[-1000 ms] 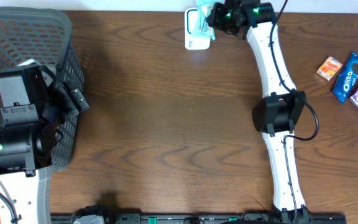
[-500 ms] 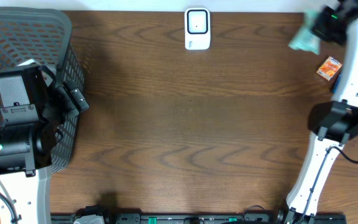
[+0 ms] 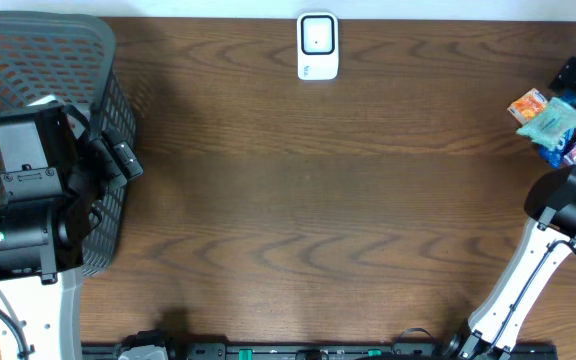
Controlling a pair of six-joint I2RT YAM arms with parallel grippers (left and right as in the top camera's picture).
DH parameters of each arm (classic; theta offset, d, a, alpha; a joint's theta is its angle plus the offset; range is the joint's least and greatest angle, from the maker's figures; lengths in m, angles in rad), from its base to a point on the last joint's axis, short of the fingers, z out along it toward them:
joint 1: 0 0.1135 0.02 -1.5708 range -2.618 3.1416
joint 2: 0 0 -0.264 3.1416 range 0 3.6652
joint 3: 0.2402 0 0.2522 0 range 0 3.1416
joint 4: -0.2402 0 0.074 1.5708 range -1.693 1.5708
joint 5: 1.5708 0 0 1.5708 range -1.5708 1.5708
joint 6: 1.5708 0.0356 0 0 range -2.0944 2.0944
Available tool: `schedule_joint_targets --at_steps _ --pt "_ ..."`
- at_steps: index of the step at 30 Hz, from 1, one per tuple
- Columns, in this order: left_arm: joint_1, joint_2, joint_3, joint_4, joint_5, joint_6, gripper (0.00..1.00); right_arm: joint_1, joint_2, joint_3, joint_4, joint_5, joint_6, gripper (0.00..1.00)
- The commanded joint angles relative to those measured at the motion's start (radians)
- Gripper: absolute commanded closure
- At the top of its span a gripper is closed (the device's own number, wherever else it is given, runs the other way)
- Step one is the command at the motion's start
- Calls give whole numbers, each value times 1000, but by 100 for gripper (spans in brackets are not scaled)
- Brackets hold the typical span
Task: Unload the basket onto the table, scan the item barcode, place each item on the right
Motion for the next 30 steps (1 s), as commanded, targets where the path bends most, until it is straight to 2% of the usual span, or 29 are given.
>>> schedule_joint_targets --at_steps 1,4,6,9,13,21,25,30 --pt "4 1 18 -3 -9 -5 2 4 -45 8 -29 -6 -12 1" --pt "4 1 18 -3 -9 -5 2 6 -103 8 -76 -48 -11 1" --pt "4 1 18 -3 -9 -5 2 10 -184 4 -84 -186 -71 1" --pt "5 1 18 -3 -9 -5 2 21 -301 -19 -84 -329 -76 1" --pt "4 1 18 -3 -9 -5 2 56 -523 -121 -84 -357 -119 1" --pt "4 1 18 -3 -9 -5 2 150 -1015 -584 -83 -420 -135 1" --pt "4 1 18 -3 -9 -5 2 219 -1194 -805 -82 -452 -135 1" --pt "4 1 18 -3 -9 -5 2 270 -1353 -999 -83 -454 -132 1"
